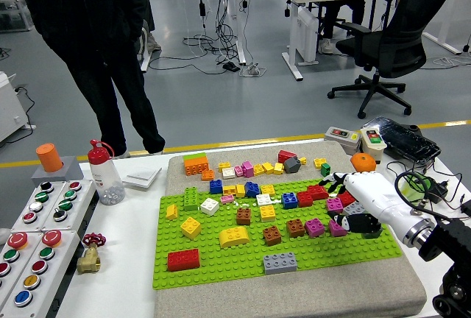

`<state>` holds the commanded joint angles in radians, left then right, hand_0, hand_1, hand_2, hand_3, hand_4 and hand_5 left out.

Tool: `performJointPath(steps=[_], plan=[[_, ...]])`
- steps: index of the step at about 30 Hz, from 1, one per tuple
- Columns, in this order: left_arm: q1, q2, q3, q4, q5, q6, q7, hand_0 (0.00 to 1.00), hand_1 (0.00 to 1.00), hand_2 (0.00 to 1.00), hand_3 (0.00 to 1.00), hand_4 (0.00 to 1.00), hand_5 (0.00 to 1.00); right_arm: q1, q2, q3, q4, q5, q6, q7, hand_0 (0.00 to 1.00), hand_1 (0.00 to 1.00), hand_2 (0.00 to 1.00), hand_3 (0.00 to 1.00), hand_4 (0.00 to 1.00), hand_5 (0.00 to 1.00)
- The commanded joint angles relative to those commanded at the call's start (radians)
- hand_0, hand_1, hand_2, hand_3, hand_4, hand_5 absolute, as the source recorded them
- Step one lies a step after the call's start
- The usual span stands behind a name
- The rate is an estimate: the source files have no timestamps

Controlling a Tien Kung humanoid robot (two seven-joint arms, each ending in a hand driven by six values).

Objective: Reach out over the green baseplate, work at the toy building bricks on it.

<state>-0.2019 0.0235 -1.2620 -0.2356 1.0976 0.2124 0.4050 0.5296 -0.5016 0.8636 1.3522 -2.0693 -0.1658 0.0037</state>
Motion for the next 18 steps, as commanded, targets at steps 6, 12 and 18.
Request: performJointPath(steps=[6,12,18], plan=[[0.001,0.000,-0.004,-0.001,0.005,0.000,0.002,0.638,0.603,0.611,0.465,0.356,0.997,0.036,0.009,-0.061,-0.041,-0.200,0.012,-0.014,0.409,0.563,0.627,0.691,0.688,0.120],[0.002,-0.002,-0.016,-0.002,0.015,0.003,0.007,0.638,0.603,0.611,0.464,0.355,0.992,0.074,0.024,-0.110,-0.090,-0.200,0.018,-0.021,0.415,0.563,0.631,0.678,0.684,0.118],[0.007,-0.002,-0.017,-0.003,0.021,0.002,0.011,0.638,0.603,0.611,0.465,0.355,0.992,0.099,0.040,-0.142,-0.131,-0.200,0.029,-0.024,0.418,0.569,0.641,0.678,0.682,0.116]])
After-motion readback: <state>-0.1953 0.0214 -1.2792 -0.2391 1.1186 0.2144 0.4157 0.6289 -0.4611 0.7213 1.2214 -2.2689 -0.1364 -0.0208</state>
